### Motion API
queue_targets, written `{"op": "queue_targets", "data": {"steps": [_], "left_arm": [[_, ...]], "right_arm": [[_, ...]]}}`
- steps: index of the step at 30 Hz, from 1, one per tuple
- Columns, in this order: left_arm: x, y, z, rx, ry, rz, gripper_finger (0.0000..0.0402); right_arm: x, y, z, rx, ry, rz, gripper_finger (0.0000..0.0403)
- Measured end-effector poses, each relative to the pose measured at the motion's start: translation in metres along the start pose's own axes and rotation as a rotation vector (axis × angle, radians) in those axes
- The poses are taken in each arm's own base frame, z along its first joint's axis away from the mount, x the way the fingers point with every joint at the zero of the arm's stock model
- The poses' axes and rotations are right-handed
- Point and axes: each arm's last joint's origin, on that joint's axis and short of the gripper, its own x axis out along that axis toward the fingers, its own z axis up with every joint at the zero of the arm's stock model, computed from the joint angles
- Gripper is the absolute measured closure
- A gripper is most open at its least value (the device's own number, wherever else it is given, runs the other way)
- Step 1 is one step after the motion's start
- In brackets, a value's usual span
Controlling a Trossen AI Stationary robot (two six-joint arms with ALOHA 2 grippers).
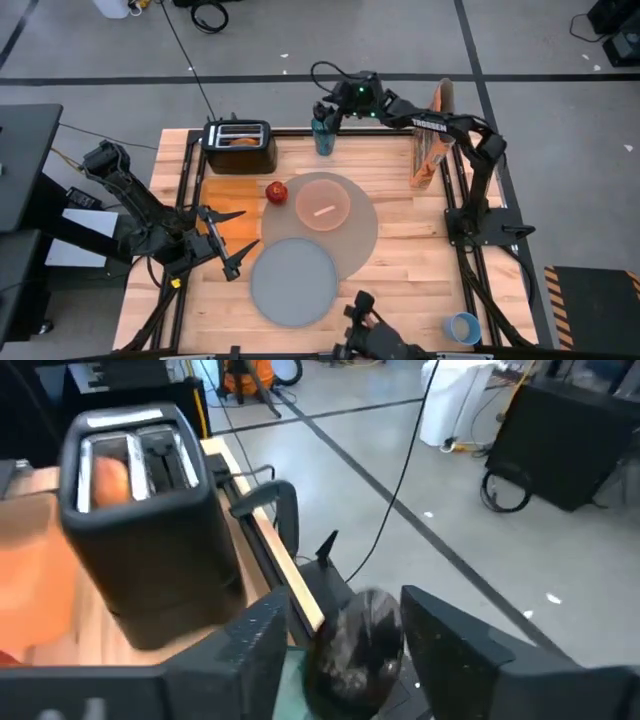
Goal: Arrange a breakfast setting
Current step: Put the black spoon on the gray placemat to the right of the orange bowl
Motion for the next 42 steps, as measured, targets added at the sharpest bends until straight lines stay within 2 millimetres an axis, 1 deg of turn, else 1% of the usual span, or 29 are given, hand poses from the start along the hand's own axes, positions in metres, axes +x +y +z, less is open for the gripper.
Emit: {"op": "queue_targets", "data": {"steps": [4, 8, 14, 18, 20, 23, 27, 30, 33, 35, 38, 42], "left_arm": [[0.0, 0.0, 0.0, 0.0, -0.001, -0.002, 0.0042], [0.0, 0.0, 0.0, -0.003, -0.002, -0.003, 0.0042], [0.0, 0.0, 0.0, -0.007, -0.002, -0.003, 0.0042], [0.0, 0.0, 0.0, -0.006, -0.002, -0.003, 0.0042], [0.0, 0.0, 0.0, -0.007, -0.002, -0.003, 0.0042], [0.0, 0.0, 0.0, -0.004, -0.002, -0.003, 0.0042], [0.0, -0.001, -0.001, 0.006, 0.0, -0.005, 0.0042], [0.0, -0.001, -0.001, 0.009, 0.001, -0.005, 0.0042], [0.0, -0.001, -0.001, 0.009, 0.001, -0.005, 0.0042], [0.0, -0.001, -0.001, 0.009, 0.001, -0.005, 0.0042], [0.0, -0.001, -0.001, 0.009, 0.001, -0.005, 0.0042], [0.0, -0.001, -0.001, 0.009, 0.001, -0.006, 0.0042]], "right_arm": [[0.016, -0.005, -0.017, 0.008, 0.027, 0.007, 0.016], [0.023, -0.006, -0.022, -0.001, 0.018, 0.006, 0.0138], [0.021, -0.005, -0.022, 0.008, 0.033, 0.007, 0.0136], [0.023, -0.001, -0.022, 0.03, 0.042, -0.071, 0.014], [0.024, 0.004, -0.021, 0.02, 0.049, -0.123, 0.0138], [0.027, 0.017, -0.02, -0.005, 0.052, -0.159, 0.0128], [0.03, 0.038, -0.014, -0.037, 0.015, -0.175, 0.0099], [0.031, 0.045, -0.011, -0.052, 0.002, -0.261, 0.0073], [0.03, 0.043, -0.011, -0.008, -0.006, -0.344, 0.0056], [0.03, 0.038, -0.013, 0.053, -0.003, -0.352, 0.0052], [0.029, 0.034, -0.015, 0.115, 0.006, -0.338, 0.0053], [0.03, 0.034, -0.014, 0.118, -0.01, -0.348, 0.0059]]}}
